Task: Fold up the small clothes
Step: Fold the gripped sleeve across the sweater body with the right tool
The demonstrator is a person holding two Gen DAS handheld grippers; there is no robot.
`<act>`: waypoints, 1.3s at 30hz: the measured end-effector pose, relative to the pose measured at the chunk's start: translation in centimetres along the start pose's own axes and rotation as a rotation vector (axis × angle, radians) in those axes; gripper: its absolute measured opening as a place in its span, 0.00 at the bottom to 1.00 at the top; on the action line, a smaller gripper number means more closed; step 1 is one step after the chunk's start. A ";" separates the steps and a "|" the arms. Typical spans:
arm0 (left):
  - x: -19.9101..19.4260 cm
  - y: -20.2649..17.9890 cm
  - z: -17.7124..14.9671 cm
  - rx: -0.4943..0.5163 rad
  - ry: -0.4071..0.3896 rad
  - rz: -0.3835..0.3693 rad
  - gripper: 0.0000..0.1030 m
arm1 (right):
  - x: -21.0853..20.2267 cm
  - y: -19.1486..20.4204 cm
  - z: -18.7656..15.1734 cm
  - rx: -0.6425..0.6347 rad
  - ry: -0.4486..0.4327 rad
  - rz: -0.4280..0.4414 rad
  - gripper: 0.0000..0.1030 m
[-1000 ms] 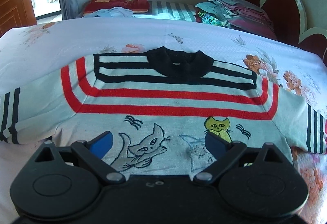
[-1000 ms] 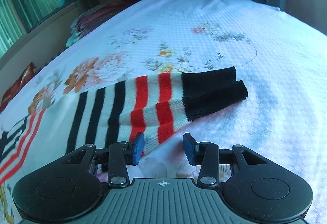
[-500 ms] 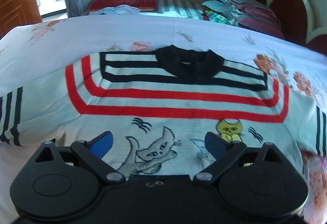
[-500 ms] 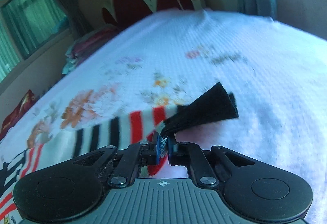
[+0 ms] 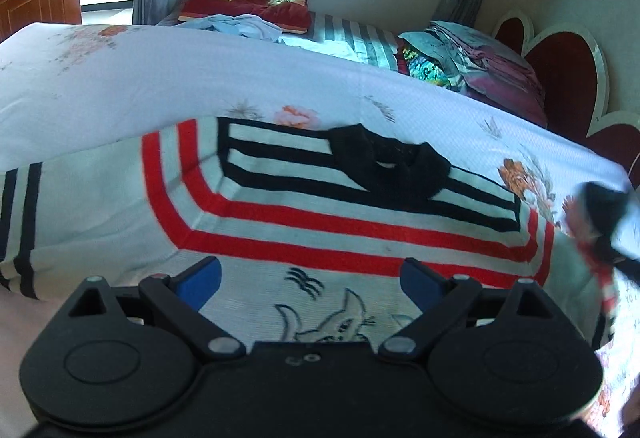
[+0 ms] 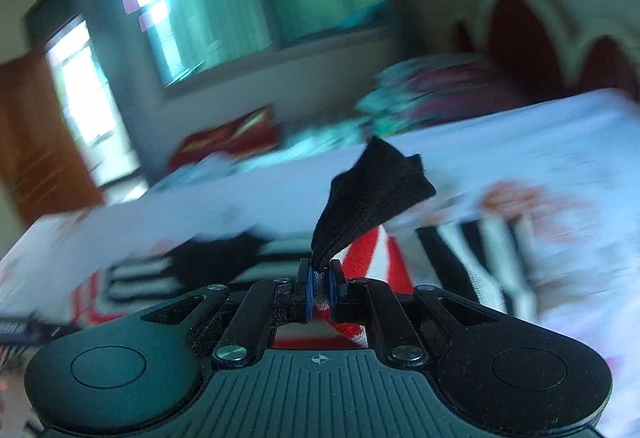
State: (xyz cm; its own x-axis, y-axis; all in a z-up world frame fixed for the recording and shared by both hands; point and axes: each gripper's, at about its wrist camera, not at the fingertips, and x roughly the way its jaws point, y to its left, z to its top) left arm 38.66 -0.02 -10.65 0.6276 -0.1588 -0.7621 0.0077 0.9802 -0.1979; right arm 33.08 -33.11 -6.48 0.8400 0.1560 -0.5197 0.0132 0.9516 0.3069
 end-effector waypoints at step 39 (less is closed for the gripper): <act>7.8 -2.7 -1.5 -0.024 0.053 -0.286 0.09 | -0.8 -5.5 -7.1 0.059 0.174 -0.254 0.47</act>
State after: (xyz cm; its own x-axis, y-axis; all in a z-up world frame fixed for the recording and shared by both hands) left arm 42.38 -4.11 -16.94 0.5613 -0.4347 -0.7043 0.1597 0.8918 -0.4232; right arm 28.49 -36.58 -13.42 0.7003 -0.0374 -0.7128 0.2467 0.9498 0.1926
